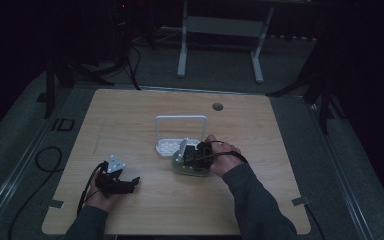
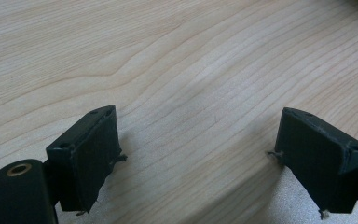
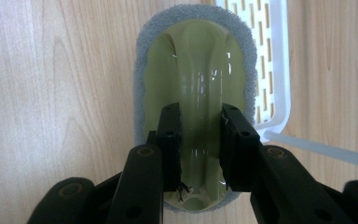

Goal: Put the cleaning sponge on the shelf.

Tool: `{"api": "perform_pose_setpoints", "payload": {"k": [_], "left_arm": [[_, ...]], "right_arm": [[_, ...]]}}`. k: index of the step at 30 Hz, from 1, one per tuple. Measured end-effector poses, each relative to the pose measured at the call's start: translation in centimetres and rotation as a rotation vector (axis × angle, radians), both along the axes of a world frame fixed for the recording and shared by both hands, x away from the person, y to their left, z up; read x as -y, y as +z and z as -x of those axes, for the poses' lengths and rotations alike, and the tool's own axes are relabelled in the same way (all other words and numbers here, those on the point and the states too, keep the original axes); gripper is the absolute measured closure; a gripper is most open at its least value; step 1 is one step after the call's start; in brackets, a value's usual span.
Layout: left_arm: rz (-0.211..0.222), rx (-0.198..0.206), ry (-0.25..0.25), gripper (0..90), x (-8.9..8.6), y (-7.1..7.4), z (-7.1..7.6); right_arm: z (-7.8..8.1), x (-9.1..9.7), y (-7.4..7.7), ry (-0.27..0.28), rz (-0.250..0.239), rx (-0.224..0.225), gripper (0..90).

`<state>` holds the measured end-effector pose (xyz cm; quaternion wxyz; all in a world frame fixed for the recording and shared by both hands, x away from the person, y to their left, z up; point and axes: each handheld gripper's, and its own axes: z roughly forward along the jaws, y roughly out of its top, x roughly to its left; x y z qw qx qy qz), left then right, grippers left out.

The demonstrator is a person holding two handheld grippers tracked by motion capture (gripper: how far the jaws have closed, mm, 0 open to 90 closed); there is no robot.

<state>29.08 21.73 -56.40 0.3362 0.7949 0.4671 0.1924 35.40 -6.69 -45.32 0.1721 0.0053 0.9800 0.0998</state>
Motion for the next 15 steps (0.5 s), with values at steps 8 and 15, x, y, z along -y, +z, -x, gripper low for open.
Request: {"api": "perform_pose_setpoints", "payload": {"k": [8, 15], "left_arm": [[0.0, 0.0, 0.0, 13.7, 0.0, 0.0, -0.01], [0.0, 0.0, -0.001, 13.7, 0.0, 0.0, -0.01]], "right_arm": [[-0.21, -0.43, -0.13, 0.023, -0.003, 0.001, 71.7], [-0.61, -0.73, -0.09, 0.046, -0.011, 0.009, 71.7]]}}
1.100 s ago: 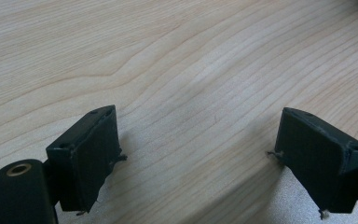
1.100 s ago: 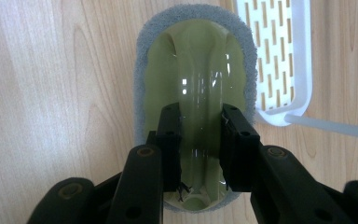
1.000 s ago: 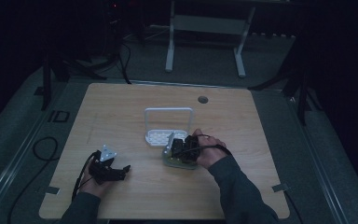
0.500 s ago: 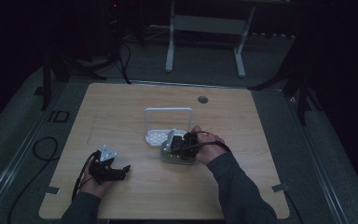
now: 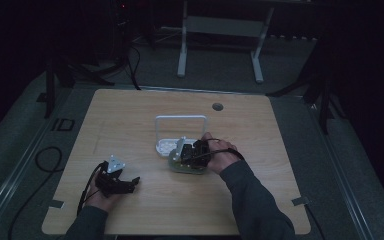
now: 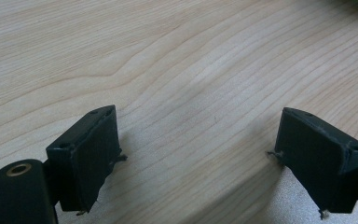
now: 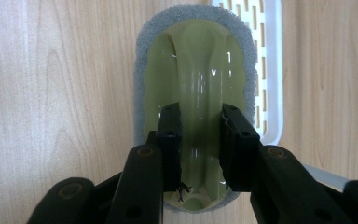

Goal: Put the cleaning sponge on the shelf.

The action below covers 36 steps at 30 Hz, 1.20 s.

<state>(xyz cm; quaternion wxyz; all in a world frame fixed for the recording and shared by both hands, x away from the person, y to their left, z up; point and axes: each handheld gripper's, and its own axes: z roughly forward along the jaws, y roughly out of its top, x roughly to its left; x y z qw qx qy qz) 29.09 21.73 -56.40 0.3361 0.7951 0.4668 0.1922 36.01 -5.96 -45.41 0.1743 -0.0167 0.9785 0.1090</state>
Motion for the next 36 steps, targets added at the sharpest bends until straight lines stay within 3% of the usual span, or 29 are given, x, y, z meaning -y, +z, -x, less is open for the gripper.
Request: {"api": "perform_pose_setpoints", "payload": {"k": [9, 14, 27, 30, 36], "left_arm": [[0.0, 0.0, 0.0, 13.7, 0.0, 0.0, 0.0], [-0.001, 0.001, -0.001, 13.7, 0.0, 0.0, 0.0], [-0.002, 0.0, -0.002, 13.7, 0.0, 0.0, 0.0], [-0.002, 0.0, -0.002, 13.7, 0.0, 0.0, 0.0], [-0.002, 0.0, -0.002, 13.7, 0.0, 0.0, 0.0]], "right_arm": [[-0.4, -0.2, -0.2, 0.02, -0.008, -0.001, 71.6], [-0.5, -0.7, 0.2, 0.033, 0.011, 0.037, 71.7], [-1.3, -0.9, -0.4, 0.044, 0.013, 0.049, 71.6], [-1.4, -1.1, -0.4, 0.051, 0.029, 0.078, 71.6], [-1.6, -1.6, 0.0, 0.058, 0.014, 0.085, 71.6]]}}
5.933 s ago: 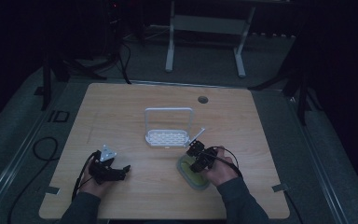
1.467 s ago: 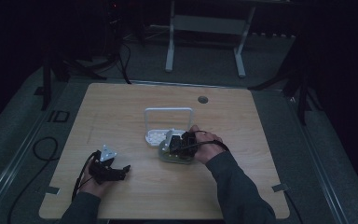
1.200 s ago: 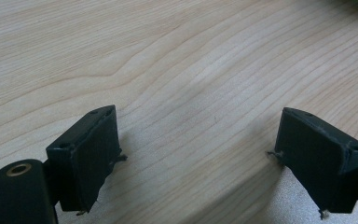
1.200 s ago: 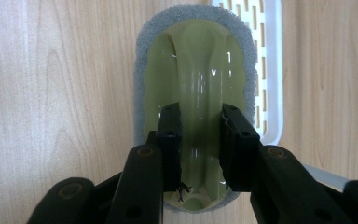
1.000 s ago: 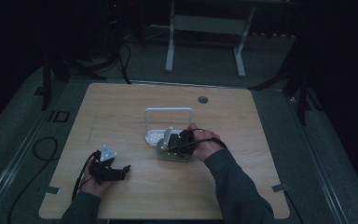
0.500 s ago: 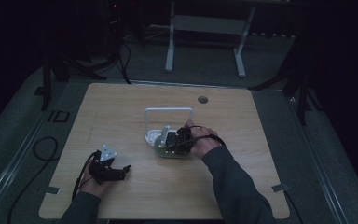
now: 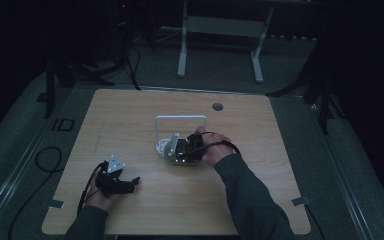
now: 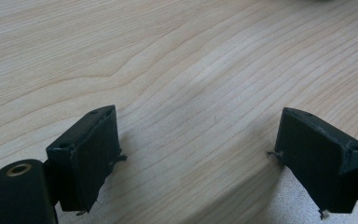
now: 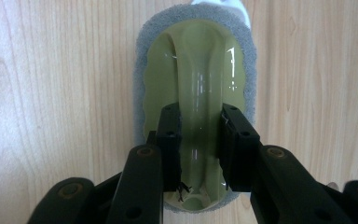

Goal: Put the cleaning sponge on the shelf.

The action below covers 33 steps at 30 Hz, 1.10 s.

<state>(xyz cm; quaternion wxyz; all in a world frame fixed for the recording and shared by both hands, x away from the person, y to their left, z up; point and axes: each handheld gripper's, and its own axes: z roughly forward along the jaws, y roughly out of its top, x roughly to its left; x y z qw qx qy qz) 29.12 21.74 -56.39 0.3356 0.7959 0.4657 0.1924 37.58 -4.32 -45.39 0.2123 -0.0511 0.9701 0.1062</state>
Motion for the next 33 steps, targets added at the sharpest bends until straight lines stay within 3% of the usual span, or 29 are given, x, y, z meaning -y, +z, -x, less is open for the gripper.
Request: {"api": "perform_pose_setpoints", "payload": {"k": [25, 33], "left_arm": [[0.001, -0.001, 0.0, 13.7, 0.01, 0.0, 0.0], [0.0, 0.0, 0.0, 13.7, 0.0, 0.0, 0.0]], "right_arm": [[-0.78, -0.73, -0.2, 0.014, -0.01, 0.05, 71.7], [-0.93, -0.99, -0.63, 0.024, 0.013, 0.068, 71.6]]}}
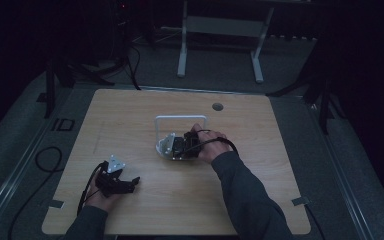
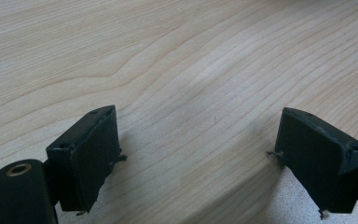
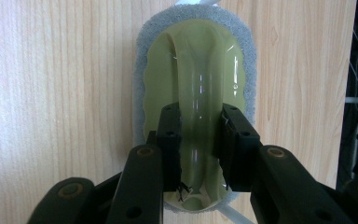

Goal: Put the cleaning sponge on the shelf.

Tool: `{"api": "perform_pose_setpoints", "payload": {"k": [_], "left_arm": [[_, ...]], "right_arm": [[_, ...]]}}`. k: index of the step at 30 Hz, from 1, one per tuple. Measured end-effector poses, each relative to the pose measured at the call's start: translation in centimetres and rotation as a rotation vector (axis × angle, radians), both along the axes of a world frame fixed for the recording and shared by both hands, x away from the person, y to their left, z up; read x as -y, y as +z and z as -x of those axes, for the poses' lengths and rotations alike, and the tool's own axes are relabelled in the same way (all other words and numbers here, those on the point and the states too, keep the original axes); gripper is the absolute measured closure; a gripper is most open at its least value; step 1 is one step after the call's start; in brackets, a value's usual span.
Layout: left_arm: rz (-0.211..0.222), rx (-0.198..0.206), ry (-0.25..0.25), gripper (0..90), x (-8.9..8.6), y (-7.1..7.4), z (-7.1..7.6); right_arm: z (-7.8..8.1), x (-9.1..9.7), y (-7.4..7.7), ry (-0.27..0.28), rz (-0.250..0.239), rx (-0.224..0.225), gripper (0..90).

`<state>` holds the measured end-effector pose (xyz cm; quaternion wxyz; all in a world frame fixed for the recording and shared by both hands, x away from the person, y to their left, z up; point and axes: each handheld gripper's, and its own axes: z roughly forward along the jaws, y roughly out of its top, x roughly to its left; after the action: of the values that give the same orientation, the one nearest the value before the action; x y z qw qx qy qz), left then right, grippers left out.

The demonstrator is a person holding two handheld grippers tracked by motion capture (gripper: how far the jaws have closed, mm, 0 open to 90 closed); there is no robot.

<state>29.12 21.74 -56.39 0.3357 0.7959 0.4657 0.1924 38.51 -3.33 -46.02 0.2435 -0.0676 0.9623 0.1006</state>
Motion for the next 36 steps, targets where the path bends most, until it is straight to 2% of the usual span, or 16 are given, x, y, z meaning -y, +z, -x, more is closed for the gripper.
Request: {"api": "perform_pose_setpoints", "payload": {"k": [8, 22, 36], "left_arm": [[0.001, -0.001, 0.001, 13.7, 0.0, 0.0, 0.0], [0.0, 0.0, 0.0, 13.7, 0.0, 0.0, 0.0], [0.001, -0.001, 0.0, 13.8, 0.0, 0.0, 0.0]], "right_arm": [[-0.2, -0.3, -0.3, -0.002, -0.02, 0.016, 71.6], [-0.4, -0.6, -1.0, -0.008, 0.007, 0.039, 71.6], [-0.6, -0.9, -1.1, -0.001, 0.005, 0.065, 71.4]]}}
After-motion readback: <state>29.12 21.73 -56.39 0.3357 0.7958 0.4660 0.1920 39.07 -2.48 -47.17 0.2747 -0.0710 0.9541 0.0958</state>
